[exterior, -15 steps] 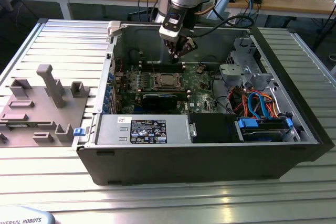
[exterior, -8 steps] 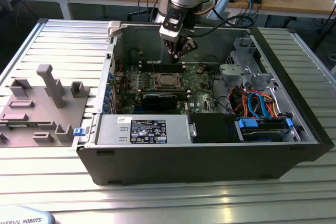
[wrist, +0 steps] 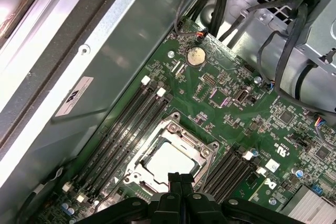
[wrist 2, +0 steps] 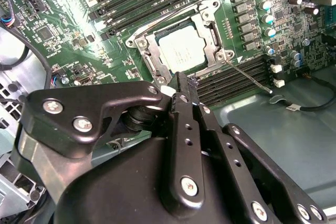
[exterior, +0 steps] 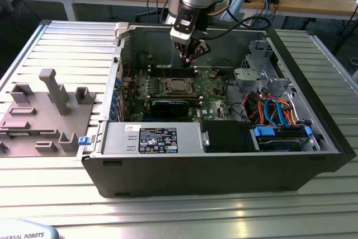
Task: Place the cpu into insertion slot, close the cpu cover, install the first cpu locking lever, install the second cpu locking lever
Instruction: 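Install the first cpu locking lever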
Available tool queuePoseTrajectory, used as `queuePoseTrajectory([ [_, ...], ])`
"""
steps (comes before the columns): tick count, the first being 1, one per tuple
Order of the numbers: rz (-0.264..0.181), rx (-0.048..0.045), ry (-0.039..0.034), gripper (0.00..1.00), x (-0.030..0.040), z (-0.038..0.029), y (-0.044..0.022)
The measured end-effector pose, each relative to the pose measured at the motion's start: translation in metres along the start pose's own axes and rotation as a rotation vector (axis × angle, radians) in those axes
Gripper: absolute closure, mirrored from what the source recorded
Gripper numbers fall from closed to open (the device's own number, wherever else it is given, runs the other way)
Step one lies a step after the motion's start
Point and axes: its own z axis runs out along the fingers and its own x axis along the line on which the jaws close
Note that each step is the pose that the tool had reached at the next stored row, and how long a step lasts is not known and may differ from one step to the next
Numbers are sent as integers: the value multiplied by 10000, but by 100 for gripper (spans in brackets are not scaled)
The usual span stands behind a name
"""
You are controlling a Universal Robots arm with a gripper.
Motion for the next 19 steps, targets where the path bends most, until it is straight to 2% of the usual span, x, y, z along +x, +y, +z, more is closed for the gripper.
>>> queuePoseTrajectory([
  [19, -185, 3, -8, 89, 0, 0, 0],
])
